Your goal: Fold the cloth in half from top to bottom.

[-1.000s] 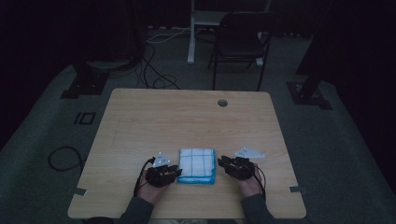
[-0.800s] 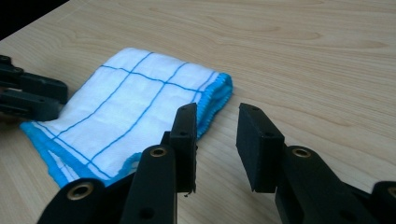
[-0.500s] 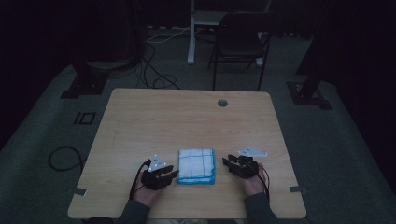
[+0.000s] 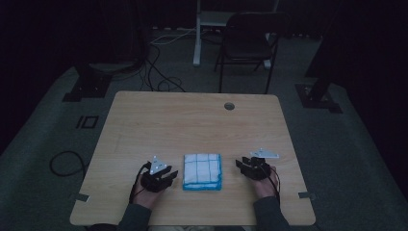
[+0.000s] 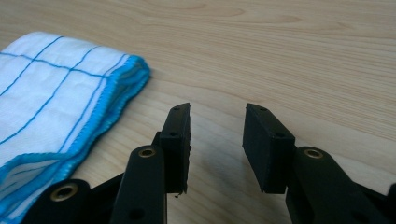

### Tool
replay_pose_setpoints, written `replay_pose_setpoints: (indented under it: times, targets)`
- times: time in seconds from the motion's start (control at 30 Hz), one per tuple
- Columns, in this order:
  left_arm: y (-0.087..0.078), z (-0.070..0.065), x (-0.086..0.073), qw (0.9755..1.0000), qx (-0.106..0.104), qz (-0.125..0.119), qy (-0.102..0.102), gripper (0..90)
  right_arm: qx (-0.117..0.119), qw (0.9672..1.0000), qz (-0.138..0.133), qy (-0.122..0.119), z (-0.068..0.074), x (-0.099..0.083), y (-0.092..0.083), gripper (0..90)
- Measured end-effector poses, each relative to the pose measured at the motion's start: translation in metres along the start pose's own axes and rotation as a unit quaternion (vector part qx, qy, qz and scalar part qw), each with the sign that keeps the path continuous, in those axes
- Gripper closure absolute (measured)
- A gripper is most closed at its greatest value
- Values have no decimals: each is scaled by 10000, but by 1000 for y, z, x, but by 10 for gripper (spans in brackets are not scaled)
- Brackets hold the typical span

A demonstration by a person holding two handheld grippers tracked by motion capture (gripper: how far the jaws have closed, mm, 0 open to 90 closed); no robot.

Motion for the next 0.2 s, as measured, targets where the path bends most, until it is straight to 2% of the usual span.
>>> replay_pose_setpoints:
  times: [0.2]
  targets:
    - [-2,9,-1,9998,-4,-40,-185,631,-91,9998,12,150,-9,-1,-1,617]
Point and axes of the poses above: each handheld gripper's, and its own axes: y roughly forward along the jaws, x roughly out of its top, z roughly to its left, the point moved 2 cm from there along y, roughly forward along the jaws, and after that the axes turned 15 degrees about z, right-handed, at the moved point
